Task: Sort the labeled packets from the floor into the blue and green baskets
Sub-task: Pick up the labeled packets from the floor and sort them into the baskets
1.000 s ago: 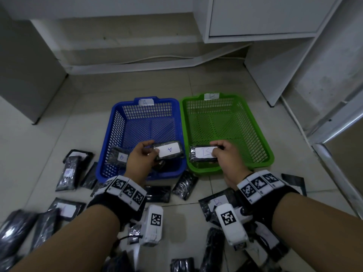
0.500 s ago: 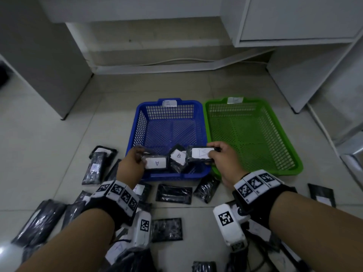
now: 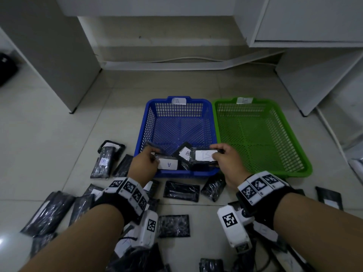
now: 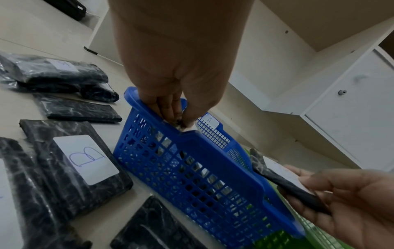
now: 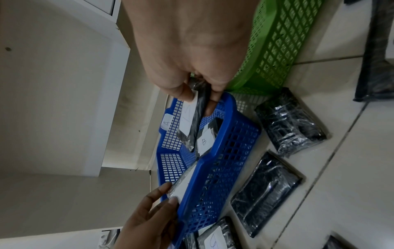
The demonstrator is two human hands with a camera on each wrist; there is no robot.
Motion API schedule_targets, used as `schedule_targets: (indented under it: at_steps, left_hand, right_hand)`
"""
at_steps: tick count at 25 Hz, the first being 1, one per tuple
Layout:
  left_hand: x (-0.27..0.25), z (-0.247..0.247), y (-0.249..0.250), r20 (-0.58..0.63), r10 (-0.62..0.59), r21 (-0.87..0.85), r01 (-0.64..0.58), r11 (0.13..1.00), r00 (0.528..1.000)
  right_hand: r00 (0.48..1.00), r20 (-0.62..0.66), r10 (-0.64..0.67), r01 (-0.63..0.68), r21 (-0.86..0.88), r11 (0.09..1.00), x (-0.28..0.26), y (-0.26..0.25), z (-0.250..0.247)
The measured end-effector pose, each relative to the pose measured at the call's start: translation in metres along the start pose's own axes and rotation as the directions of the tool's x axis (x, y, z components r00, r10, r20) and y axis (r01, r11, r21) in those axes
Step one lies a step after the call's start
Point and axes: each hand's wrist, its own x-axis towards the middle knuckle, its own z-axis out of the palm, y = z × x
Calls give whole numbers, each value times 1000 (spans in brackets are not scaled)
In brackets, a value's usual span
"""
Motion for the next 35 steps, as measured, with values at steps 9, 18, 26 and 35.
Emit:
schedule_targets:
  at_steps: [9,18,26,35]
  left_hand:
    - [10,5,-16,40,19,284,-30,958,999]
    - [35,-1,-4,117,254,631,-270,727,960]
    - [59,-7,-15,256,186,831,-314,459,949]
    - [37,10,16,-77,174,426,-125,896,982]
  right_hand:
    - [1000,-9,-16,16,-60,998,0,7,-2]
    - [999,-28,-20,18,-55,998,15,6,3]
    - [1000,1,-16,16,-77,997,9,14,3]
    - [936,-340,94,-32,184,982,41,-8,-31]
